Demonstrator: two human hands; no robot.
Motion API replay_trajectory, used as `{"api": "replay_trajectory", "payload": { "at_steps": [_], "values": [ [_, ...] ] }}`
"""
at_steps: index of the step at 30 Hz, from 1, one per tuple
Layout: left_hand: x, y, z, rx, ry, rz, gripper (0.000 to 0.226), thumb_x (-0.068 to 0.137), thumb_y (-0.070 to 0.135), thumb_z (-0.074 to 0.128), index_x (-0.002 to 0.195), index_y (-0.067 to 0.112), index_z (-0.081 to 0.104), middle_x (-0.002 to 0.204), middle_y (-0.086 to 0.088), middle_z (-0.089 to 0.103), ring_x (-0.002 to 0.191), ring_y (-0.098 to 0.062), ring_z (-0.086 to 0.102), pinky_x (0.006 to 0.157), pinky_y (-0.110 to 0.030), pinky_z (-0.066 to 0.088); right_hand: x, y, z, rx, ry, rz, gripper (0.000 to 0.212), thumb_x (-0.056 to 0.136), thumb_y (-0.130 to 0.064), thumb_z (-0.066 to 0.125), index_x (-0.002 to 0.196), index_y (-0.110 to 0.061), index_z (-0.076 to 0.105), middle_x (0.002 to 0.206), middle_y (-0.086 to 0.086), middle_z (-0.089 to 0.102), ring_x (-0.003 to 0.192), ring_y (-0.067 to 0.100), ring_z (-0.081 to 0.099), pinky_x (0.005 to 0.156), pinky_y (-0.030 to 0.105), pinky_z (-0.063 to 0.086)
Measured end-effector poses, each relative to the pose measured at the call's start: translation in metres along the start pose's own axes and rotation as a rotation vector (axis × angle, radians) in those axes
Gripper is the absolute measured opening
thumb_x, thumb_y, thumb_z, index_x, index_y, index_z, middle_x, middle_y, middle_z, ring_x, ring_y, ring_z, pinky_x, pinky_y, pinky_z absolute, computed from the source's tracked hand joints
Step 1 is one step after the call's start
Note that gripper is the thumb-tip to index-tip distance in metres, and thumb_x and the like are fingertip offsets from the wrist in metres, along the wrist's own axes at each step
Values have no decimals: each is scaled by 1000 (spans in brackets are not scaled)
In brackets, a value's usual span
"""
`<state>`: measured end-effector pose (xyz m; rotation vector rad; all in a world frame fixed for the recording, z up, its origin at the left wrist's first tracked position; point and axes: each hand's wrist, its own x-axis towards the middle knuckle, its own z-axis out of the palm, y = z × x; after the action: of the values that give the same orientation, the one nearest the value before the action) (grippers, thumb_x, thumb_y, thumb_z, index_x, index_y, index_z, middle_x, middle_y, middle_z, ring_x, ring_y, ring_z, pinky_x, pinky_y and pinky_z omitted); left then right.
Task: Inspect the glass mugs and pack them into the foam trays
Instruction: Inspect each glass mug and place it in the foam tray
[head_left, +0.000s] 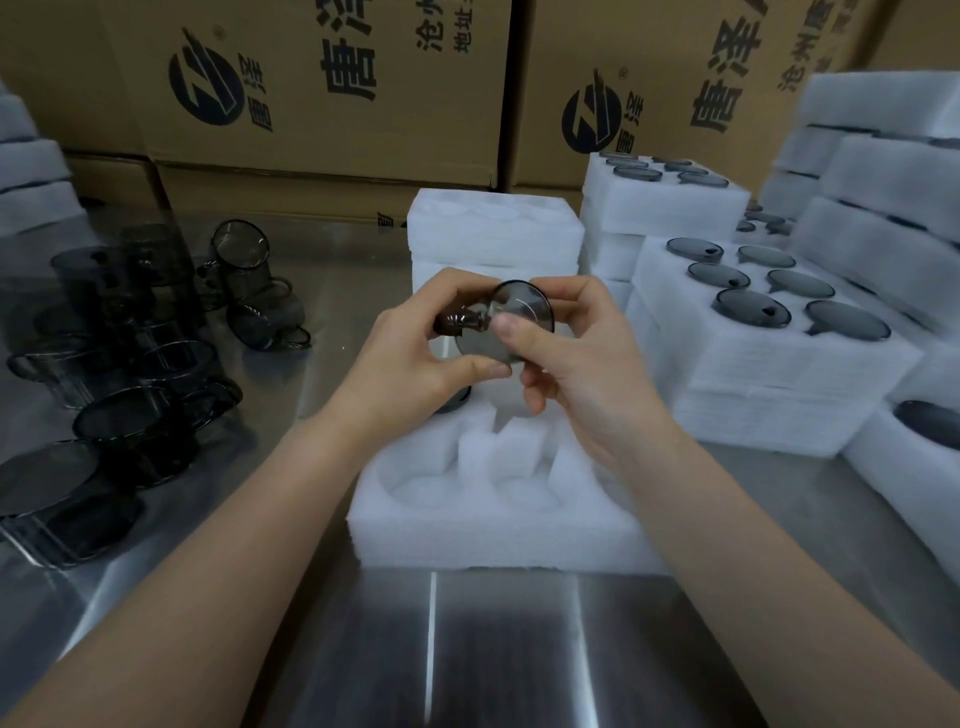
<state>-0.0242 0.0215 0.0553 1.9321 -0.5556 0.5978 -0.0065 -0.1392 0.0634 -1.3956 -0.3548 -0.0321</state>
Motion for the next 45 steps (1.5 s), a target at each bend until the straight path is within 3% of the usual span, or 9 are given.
{"api": "replay_trajectory", "payload": {
  "at_steps": [6,9,12,14,19,24,27,37,45],
  "values": [
    [1,8,0,150,-76,50,61,72,4,82,127,14,58,126,7,61,119,-7,56,101,-29,46,0,1,5,-170,169,-46,28,93,-42,63,85,-21,46,94,11,62,43,17,57,35,23,39],
    [2,10,2,134,-67,50,68,73,-7,74,127,29,54,147,9,42,138,0,36,107,-21,38,-1,-3,5,-44,91,42,18,96,-33,60,95,-19,48,110,19,60,75,21,70,51,31,54],
    [1,10,3,136,-64,7,80,75,-6,69,134,40,43,150,14,35,130,5,41,94,-9,37,-2,-6,4,46,4,74,30,95,-25,61,123,-16,53,112,13,64,94,24,70,66,37,59],
    [1,9,4,121,-50,-36,82,76,5,76,143,32,37,140,17,44,115,7,47,91,-8,37,-1,-7,4,43,-39,77,35,96,-22,60,130,-15,55,117,11,66,97,20,69,68,32,58],
    [1,10,10,160,-31,-54,79,76,10,78,144,19,38,137,12,49,124,-1,49,98,-10,39,-2,2,6,-128,-64,-20,42,88,-13,69,127,-20,55,111,2,69,100,11,68,82,30,57],
    [1,16,14,228,-22,16,80,72,0,74,143,15,39,137,13,50,126,2,45,95,0,33,-2,6,10,-263,7,-146,46,74,-33,75,116,-28,58,101,-12,70,92,4,68,81,23,54],
    [-1,19,13,247,13,52,80,69,9,81,140,15,46,128,18,51,118,7,47,93,1,33,-3,5,10,-336,14,-210,29,84,-38,70,112,-36,61,89,-36,66,87,-10,63,64,8,49],
    [-2,19,15,268,37,158,68,71,-4,76,134,11,53,126,9,59,117,-3,55,97,-11,41,-3,-3,5,23,55,12,36,101,-38,49,100,-14,75,90,8,76,82,24,74,61,37,60],
    [-2,15,18,344,-42,183,77,79,-2,75,146,12,37,147,7,39,145,-13,27,115,-27,30,1,-1,1,211,151,79,33,102,-29,49,101,-7,74,99,16,74,93,32,72,72,44,60]
  ]
}}
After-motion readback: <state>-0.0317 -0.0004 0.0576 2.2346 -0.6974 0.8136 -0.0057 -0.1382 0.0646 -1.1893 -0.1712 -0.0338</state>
